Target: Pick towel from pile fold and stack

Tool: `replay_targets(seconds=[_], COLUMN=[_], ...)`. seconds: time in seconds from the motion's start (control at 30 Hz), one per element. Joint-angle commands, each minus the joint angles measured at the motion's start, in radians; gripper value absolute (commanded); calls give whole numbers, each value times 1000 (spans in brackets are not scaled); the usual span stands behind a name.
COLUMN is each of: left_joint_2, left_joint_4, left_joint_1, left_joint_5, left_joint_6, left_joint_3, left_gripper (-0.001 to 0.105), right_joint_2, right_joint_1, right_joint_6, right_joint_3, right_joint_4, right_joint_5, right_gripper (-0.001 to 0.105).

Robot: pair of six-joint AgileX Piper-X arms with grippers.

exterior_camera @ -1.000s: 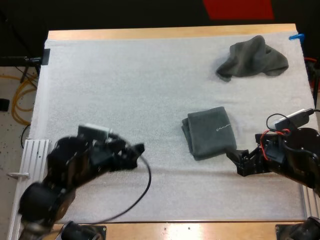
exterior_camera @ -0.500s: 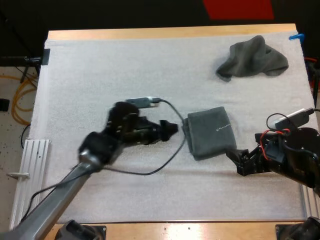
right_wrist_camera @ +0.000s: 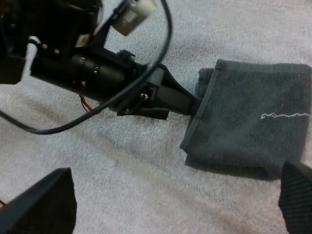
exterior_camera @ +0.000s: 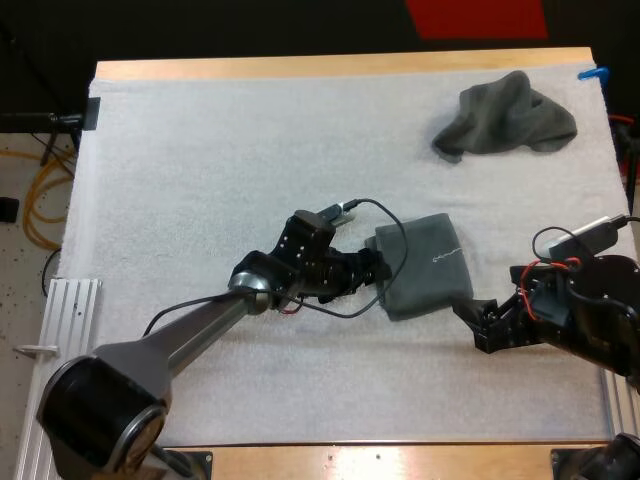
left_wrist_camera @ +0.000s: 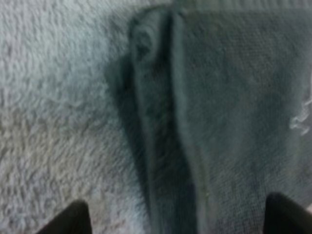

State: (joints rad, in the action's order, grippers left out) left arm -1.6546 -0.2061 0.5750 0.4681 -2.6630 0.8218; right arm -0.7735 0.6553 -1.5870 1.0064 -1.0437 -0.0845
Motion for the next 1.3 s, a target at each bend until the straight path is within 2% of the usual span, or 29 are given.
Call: replay_targets(seconds=[0.0, 0.13, 0.4, 0.53, 0.77, 1.03, 1.27], left_joint_2=[-3, -32, -101, -122, -156, -215, -217], left_joint_4=[17, 13, -89, -89, -96, -191, -194], left_joint_1=[4, 4, 4, 7, 43, 65, 67], left_joint_5=[11, 22, 50, 78, 66, 64, 61], left_joint_6=[-7, -10, -11, -56, -98, -96, -96], left_joint_3=[22, 57, 131, 139, 158, 260, 264], left_gripper=[69, 69, 69, 69, 67, 67, 66], right_joint_2=[2, 2, 2, 2, 2, 2, 2], right_joint_1=[0, 0, 0, 0, 0, 0, 0], right_joint_6=[-17, -17, -17, -17, -17, -17, -17], right_joint_3=[7, 7, 7, 7, 7, 7, 7], right_joint_4=[10, 10, 10, 10, 10, 10, 10], right_joint_5=[5, 5, 5, 5, 5, 5, 5], right_gripper=[82, 82, 82, 82, 82, 82, 82])
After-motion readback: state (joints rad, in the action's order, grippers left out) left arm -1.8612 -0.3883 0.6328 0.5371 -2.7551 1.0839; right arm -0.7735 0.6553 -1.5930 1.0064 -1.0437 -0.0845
